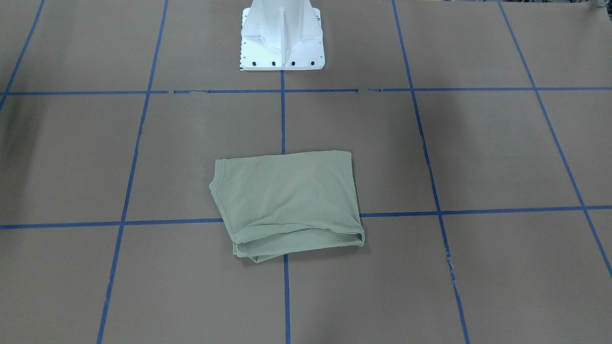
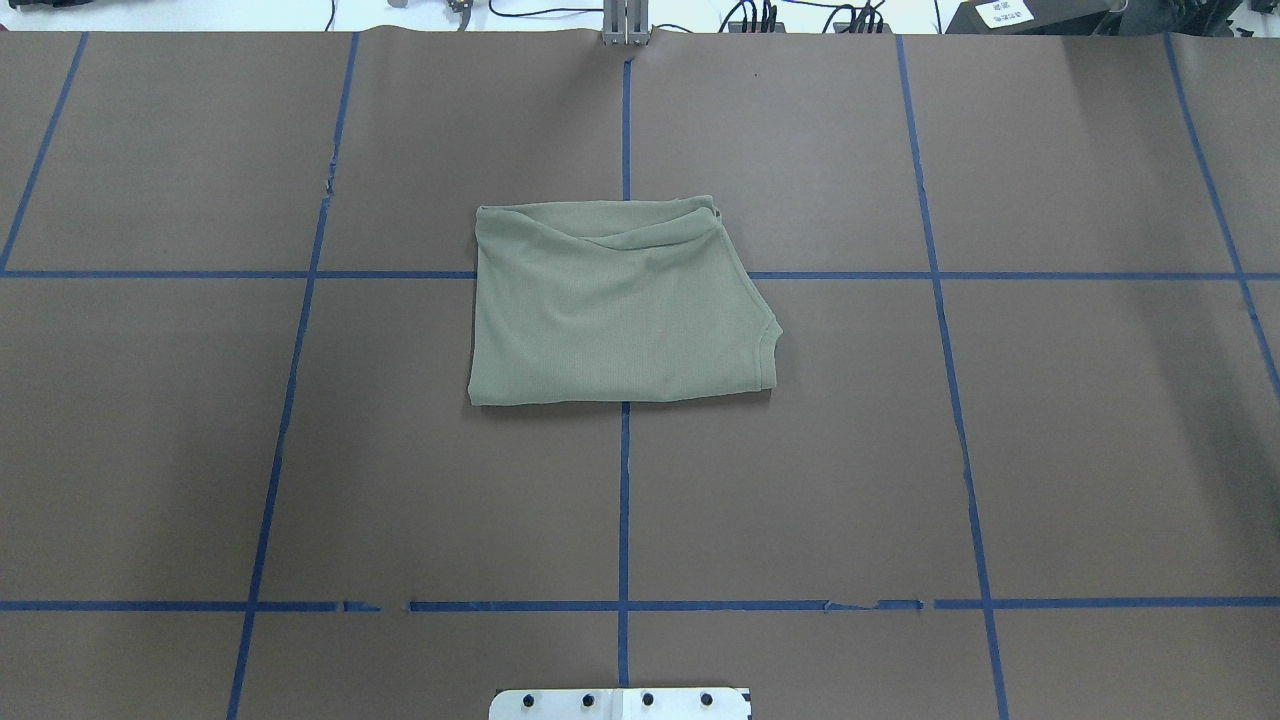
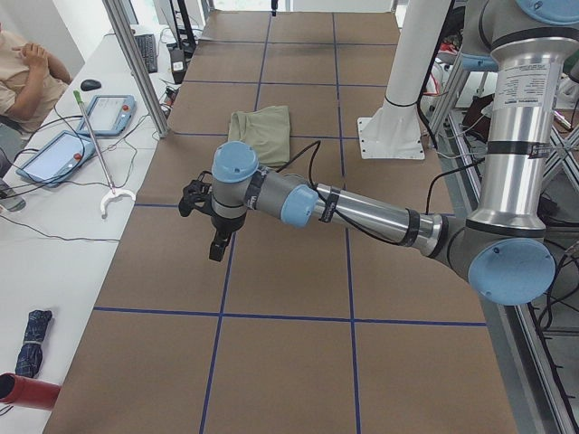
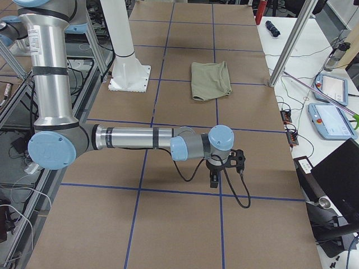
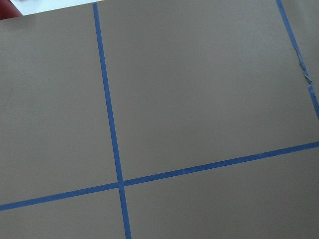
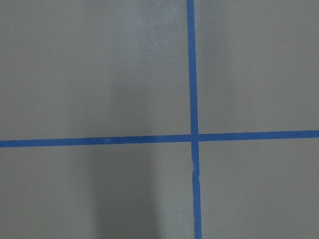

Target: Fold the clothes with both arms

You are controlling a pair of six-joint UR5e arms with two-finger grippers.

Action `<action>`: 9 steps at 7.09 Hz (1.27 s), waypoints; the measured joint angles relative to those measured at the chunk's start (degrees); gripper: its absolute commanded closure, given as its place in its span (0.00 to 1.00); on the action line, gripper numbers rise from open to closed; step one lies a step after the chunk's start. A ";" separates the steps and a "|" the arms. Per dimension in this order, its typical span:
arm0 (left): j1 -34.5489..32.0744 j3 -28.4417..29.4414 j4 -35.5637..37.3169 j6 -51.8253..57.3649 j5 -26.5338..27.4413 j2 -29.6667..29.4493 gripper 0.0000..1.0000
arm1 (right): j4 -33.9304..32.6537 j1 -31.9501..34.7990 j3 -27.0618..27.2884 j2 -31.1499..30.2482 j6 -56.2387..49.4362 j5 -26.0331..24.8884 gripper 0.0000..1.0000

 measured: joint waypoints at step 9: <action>0.11 7.38 -0.47 0.50 -0.82 2.73 0.00 | -0.04 0.67 0.18 -0.44 0.14 -0.82 0.00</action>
